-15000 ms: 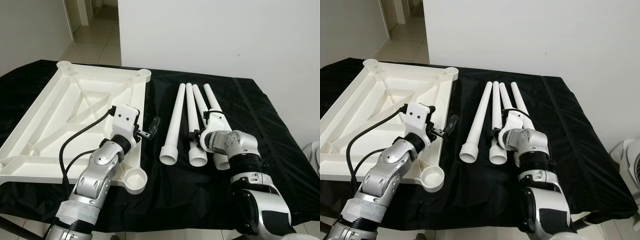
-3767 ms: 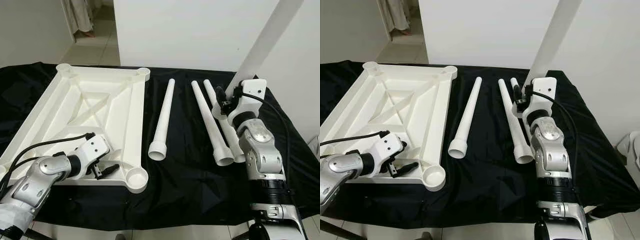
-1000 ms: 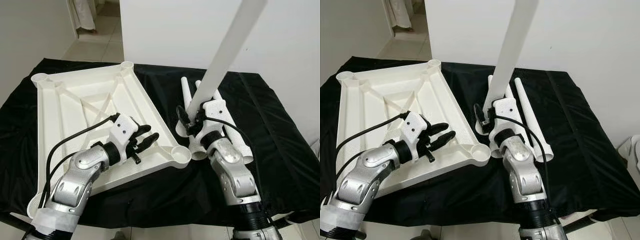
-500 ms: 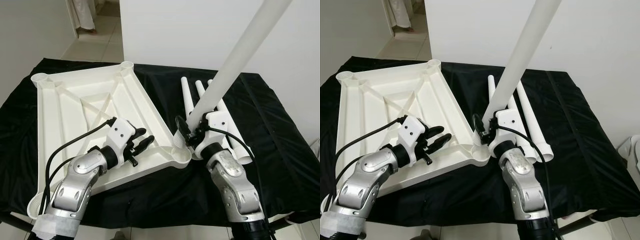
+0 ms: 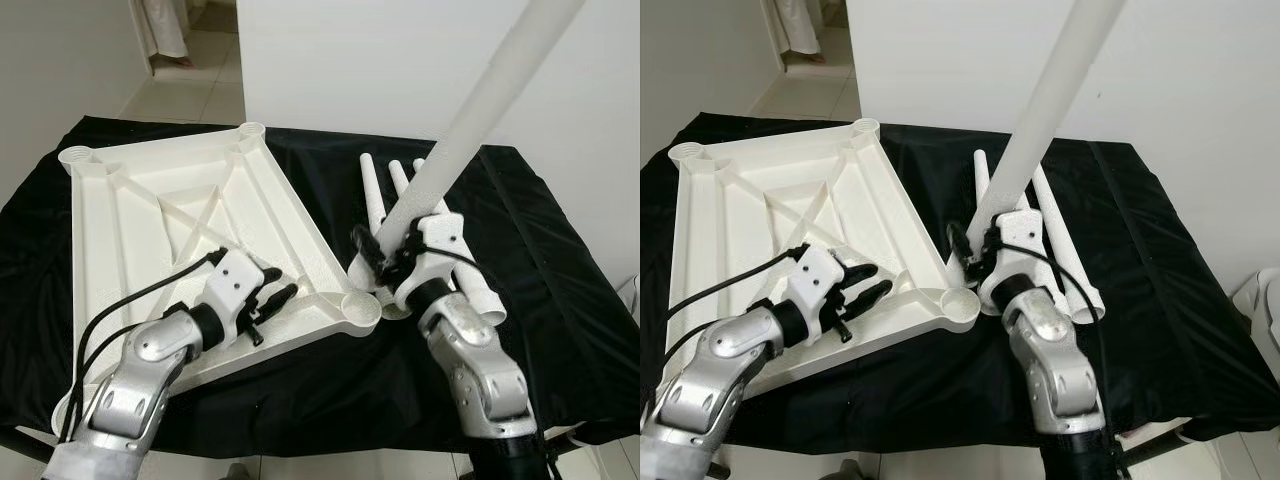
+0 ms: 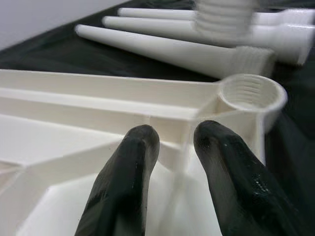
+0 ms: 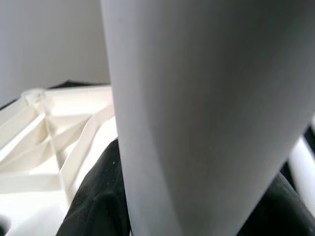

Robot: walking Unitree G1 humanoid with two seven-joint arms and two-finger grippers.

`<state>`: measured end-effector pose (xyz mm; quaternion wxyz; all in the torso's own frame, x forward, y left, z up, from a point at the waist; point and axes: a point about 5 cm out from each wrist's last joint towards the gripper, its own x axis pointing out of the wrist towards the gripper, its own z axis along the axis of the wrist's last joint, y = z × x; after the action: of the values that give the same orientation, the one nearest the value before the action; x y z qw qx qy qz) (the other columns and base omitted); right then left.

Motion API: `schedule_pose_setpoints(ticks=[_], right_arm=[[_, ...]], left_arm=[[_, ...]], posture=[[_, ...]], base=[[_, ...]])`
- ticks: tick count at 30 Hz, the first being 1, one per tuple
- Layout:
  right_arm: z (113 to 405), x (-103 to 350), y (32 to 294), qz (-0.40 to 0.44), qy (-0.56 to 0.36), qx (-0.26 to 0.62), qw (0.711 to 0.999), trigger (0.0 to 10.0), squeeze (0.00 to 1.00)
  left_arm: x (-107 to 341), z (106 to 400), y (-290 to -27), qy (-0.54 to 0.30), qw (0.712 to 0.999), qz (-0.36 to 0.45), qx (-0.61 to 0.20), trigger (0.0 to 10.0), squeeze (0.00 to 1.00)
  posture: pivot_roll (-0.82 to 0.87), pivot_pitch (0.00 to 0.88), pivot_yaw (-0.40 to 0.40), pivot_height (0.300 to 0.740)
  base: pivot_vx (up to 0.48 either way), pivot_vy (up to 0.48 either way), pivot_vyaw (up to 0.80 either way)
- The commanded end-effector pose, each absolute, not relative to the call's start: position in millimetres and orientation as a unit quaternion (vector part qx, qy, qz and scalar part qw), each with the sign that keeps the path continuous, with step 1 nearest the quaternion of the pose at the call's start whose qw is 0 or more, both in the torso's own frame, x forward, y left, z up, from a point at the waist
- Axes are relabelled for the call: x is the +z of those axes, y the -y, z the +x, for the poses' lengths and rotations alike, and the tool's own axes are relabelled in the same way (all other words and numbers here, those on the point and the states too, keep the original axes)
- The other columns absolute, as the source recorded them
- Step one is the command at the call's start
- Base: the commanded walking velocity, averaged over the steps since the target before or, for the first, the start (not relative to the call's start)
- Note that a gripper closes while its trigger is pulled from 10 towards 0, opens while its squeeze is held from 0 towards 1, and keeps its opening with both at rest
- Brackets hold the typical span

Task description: Building children table

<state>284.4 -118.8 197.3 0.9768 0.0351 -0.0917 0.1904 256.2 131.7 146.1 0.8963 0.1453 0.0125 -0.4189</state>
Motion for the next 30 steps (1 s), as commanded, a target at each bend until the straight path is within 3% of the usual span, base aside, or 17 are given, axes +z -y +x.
schedule_pose_setpoints(ticks=[1,11,22,23,26,27,30], right_arm=[[287,198,124,0.033,0.088,0.182,0.979,10.0,0.0],[285,195,122,0.026,0.084,0.187,0.978,10.0,0.0],[287,197,126,0.021,0.086,0.183,0.979,10.0,0.0],[287,197,126,0.019,0.087,0.181,0.979,10.0,0.0],[287,197,126,0.019,0.087,0.181,0.979,10.0,0.0],[287,197,127,0.018,0.087,0.181,0.979,10.0,0.0],[287,198,127,0.016,0.087,0.18,0.98,10.0,0.0]], left_arm=[[145,250,-130,-0.027,0.881,0.139,-0.451,10.0,0.0],[128,233,-125,-0.081,0.841,0.155,-0.512,10.0,0.0],[117,242,-130,-0.118,0.847,0.18,-0.486,10.0,0.0],[114,245,-132,-0.132,0.849,0.189,-0.475,10.0,1.0],[113,246,-133,-0.138,0.85,0.197,-0.469,10.0,1.0],[112,248,-135,-0.142,0.851,0.203,-0.463,10.0,0.0],[112,253,-135,-0.157,0.859,0.195,-0.448,10.0,0.0]], posture=[[0.1,0.021,-0.033,0.74],[0.09,0.015,-0.031,0.74],[0.08,0.011,-0.028,0.74],[0.08,0.008,-0.027,0.74],[0.08,0.008,-0.027,0.74],[0.08,0.008,-0.024,0.74],[0.07,0.006,-0.023,0.74]], base=[[0.0,0.0,0.0],[0.0,0.0,0.0],[0.0,0.0,0.0],[0.0,0.0,0.0],[0.0,0.0,0.0],[0.0,0.0,0.0],[0.0,0.0,0.0]])
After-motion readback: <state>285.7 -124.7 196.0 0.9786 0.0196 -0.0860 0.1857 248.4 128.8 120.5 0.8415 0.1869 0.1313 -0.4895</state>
